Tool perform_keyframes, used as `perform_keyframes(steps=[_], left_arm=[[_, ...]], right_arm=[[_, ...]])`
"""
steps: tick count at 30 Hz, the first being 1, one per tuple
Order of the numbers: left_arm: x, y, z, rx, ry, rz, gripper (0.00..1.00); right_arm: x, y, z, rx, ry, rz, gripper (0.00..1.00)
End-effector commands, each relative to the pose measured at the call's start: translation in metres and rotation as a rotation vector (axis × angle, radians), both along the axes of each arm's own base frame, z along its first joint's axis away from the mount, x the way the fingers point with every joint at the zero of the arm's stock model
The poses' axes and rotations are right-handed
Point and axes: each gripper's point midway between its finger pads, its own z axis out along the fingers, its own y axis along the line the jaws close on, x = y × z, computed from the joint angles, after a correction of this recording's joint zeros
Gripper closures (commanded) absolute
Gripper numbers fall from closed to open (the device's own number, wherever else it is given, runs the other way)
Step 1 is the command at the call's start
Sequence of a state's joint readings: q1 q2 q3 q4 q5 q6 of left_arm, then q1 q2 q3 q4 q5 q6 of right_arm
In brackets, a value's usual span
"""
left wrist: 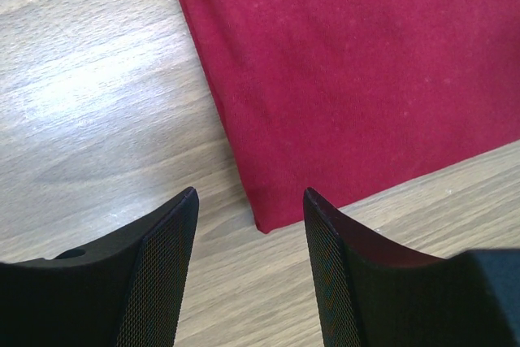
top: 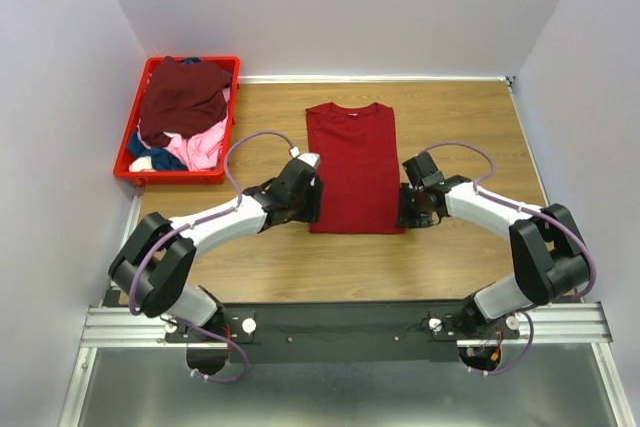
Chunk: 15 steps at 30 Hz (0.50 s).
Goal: Fold and stack the t-shirts
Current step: Fold the tshirt
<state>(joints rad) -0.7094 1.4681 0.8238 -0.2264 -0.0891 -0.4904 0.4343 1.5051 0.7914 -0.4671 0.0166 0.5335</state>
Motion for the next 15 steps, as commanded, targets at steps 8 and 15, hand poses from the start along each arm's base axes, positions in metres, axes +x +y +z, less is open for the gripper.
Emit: perform_keyframes(steps=[8,15], left_arm=[[0.002,-0.002,0.001,0.046,-0.009,0.004,0.37],[0.003,-0.002,0.004,0.053,-0.018,0.001,0.37]], right_arm=[[-0.032,-0.009,-0.031,-0.16,0.069,0.003,0.57],[-0.024,-0.013,-0.014,-0.203,0.04,-0.01,0.56]])
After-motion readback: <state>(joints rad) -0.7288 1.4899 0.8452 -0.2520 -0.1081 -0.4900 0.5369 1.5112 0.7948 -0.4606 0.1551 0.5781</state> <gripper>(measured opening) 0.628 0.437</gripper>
